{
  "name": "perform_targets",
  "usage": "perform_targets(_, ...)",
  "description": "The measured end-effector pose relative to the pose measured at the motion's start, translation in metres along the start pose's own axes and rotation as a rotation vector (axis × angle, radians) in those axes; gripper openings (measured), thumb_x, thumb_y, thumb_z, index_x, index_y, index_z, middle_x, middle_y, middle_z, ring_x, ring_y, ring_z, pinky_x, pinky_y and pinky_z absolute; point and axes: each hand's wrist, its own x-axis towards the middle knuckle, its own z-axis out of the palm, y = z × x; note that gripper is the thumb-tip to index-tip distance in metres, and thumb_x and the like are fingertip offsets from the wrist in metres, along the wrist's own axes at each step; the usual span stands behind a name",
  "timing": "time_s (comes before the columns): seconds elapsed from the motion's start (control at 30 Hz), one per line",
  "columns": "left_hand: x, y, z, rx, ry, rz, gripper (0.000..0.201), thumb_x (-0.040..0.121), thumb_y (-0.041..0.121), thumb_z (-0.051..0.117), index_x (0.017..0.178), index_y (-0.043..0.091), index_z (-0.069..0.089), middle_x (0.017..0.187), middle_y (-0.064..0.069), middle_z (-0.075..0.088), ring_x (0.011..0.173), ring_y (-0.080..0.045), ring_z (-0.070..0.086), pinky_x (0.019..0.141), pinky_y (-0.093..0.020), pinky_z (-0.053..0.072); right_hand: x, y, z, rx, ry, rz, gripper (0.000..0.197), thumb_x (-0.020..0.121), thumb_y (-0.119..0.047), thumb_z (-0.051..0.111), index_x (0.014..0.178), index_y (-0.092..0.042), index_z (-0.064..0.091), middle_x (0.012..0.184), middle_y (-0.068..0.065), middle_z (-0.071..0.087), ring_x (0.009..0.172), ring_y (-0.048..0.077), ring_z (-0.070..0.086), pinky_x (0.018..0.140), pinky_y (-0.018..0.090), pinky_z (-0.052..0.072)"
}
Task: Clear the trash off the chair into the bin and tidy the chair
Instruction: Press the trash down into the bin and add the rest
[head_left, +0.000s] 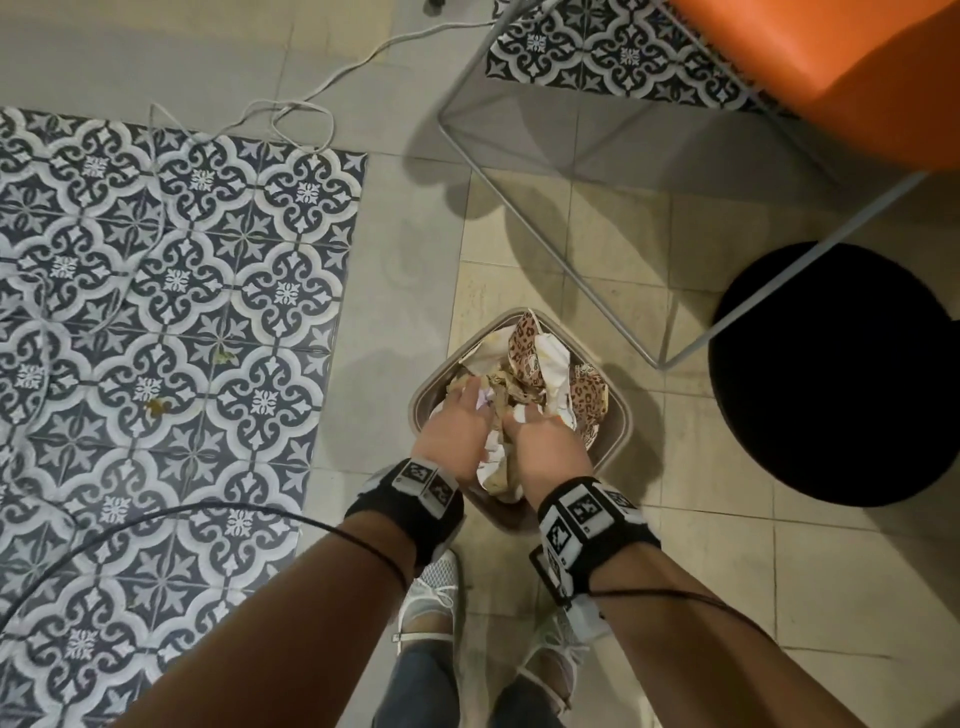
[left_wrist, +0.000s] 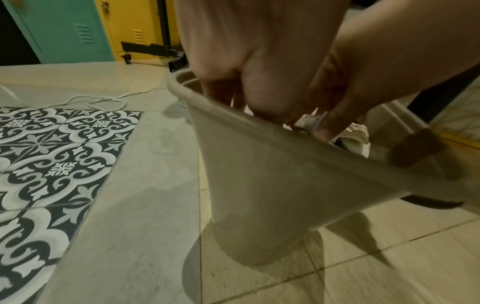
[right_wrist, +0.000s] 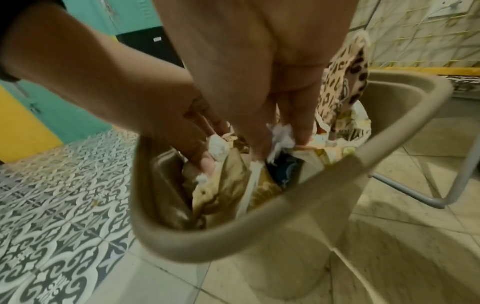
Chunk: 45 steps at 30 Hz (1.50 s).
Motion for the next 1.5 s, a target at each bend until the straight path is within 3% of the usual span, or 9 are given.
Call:
perform_targets(0.4,-0.062,0.028,-0.058,0.123,0.04,-0.037,0.076,0.074,0.028,0.075,0.135,0.012,0.032,0.151,-0.017,0.016,0.115,-0.035,0.05,0.086,-0.042,0.051,-0.08,0.004,-0.032,0.1,0.213,-0.006,0.042,0.094,-0.016,0.047,0.134,-0.029,0.048,0.13,0.009,0.05,0.112,0.029,0.054,0.09,0.039,0.048)
perform_targets(0.6,-0.098,0.051,-0.079,0.185,0.126,-0.014,0.071,0.085,0.034,0.062,0.143,0.015,0.027,0.148,-0.013,0.023,0.12,-0.031,0.043,0.085,-0.038,0.05,-0.152,0.014,-0.028,0.264,0.205,0.085,0.037,0.094,-0.021,0.042,0.13,-0.026,0.051,0.13,0.006,0.051,0.113,0.027,0.054,0.094,0.037,0.045)
perform_targets(0.77,-0.155,0.075,-0.08,0.226,0.072,0.117,0.042,0.069,0.026,0.077,0.107,0.016,0.065,0.123,-0.012,0.056,0.095,-0.028,0.062,0.06,-0.036,0.056,-0.251,0.049,0.015,0.455,0.103,0.243,0.038,0.094,-0.028,0.04,0.131,-0.028,0.051,0.13,-0.001,0.055,0.115,0.02,0.054,0.098,0.028,0.041)
perform_targets(0.93,-0.194,0.106,-0.065,0.303,-0.036,0.281,0.044,0.032,0.026,0.092,0.069,0.022,0.067,0.093,-0.007,0.067,0.064,-0.021,0.066,0.033,-0.027,0.048,-0.367,0.096,0.089,0.504,0.13,0.55,0.034,0.041,-0.038,0.086,0.069,-0.044,0.067,0.06,-0.016,0.063,0.046,0.002,0.059,0.042,0.018,0.045)
perform_targets(1.0,-0.201,0.129,-0.058,0.303,-0.081,0.361,0.045,0.032,0.029,0.092,0.068,0.026,0.065,0.092,-0.006,0.067,0.064,-0.021,0.067,0.032,-0.025,0.046,-0.414,0.116,0.122,0.521,0.228,0.635,0.024,0.051,-0.039,0.073,0.07,-0.046,0.06,0.052,-0.017,0.061,0.037,0.001,0.054,0.034,0.015,0.039)
perform_targets(1.1,-0.205,0.18,-0.047,0.287,-0.029,0.568,0.031,0.051,0.034,0.079,0.074,0.03,0.058,0.093,-0.004,0.065,0.069,-0.019,0.066,0.031,-0.024,0.046,-0.491,0.141,0.133,0.63,0.418,0.791,0.02,0.063,-0.042,0.046,0.071,-0.049,0.063,0.058,-0.016,0.067,0.05,0.0,0.057,0.043,0.016,0.044)
perform_targets(1.2,-0.209,0.254,-0.031,0.209,0.138,0.8,0.014,0.064,0.037,0.044,0.073,0.031,0.054,0.094,0.008,0.048,0.078,-0.014,0.047,0.031,-0.025,0.047,-0.568,0.179,0.147,0.711,0.579,1.037,0.011,0.062,-0.03,0.069,0.067,-0.039,0.071,0.061,-0.005,0.071,0.042,0.009,0.06,0.039,0.02,0.044)
perform_targets(1.37,-0.246,0.435,0.014,0.198,0.132,0.965,0.022,0.071,0.03,0.042,0.067,0.027,0.063,0.069,0.01,0.062,0.066,-0.005,0.052,0.044,-0.019,0.049,-0.69,0.253,0.18,0.9,0.806,1.333,0.024,0.081,-0.015,0.07,0.102,-0.026,0.074,0.106,-0.002,0.071,0.092,0.02,0.07,0.075,0.033,0.054)
perform_targets(1.5,-0.283,0.597,0.07,0.237,0.034,1.017,0.032,0.082,0.032,0.038,0.08,0.021,0.068,0.077,0.003,0.067,0.067,-0.019,0.064,0.054,-0.028,0.054,-0.753,0.34,0.234,0.899,0.887,1.409,0.019,0.088,-0.022,0.059,0.102,-0.016,0.071,0.104,0.012,0.07,0.088,0.032,0.067,0.071,0.038,0.053)
